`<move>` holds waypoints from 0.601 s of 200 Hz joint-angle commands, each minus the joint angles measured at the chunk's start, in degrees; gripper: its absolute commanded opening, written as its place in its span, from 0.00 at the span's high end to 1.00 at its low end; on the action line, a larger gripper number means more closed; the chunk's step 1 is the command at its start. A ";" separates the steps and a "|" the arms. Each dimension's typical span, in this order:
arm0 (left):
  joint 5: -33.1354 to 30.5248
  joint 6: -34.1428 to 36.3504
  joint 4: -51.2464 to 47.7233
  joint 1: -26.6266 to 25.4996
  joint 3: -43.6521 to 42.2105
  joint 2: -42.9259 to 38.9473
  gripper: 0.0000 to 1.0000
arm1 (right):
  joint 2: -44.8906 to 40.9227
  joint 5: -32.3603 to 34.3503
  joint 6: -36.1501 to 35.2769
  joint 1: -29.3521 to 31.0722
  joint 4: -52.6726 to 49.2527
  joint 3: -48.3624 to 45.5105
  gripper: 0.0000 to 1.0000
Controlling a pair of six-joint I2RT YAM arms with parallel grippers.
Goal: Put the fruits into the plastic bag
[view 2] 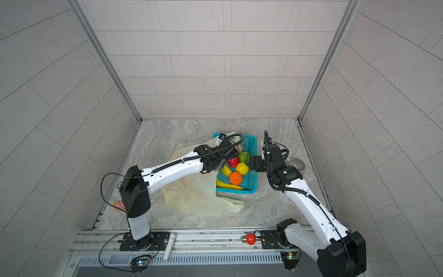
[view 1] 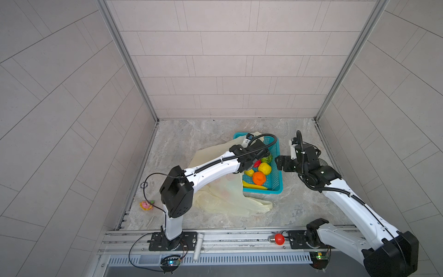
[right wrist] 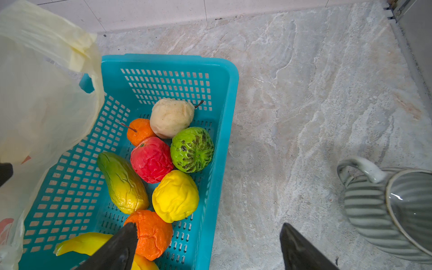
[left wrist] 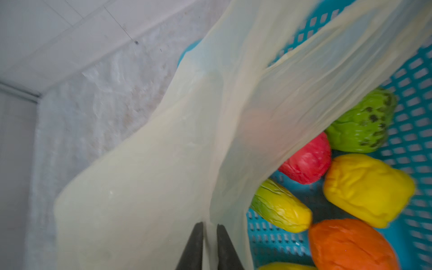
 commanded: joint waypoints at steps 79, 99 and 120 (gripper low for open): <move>50.11 0.08 15.39 21.09 -13.75 -21.69 1.00 | 1.40 -8.71 0.43 7.04 2.19 2.69 0.08; 51.74 -0.79 15.43 21.69 -13.87 -22.31 1.00 | 1.93 -13.45 -1.19 10.78 4.57 3.79 0.08; 52.72 -2.56 15.97 21.69 -13.85 -22.02 1.00 | 3.35 -17.41 -2.06 15.60 7.96 5.39 0.09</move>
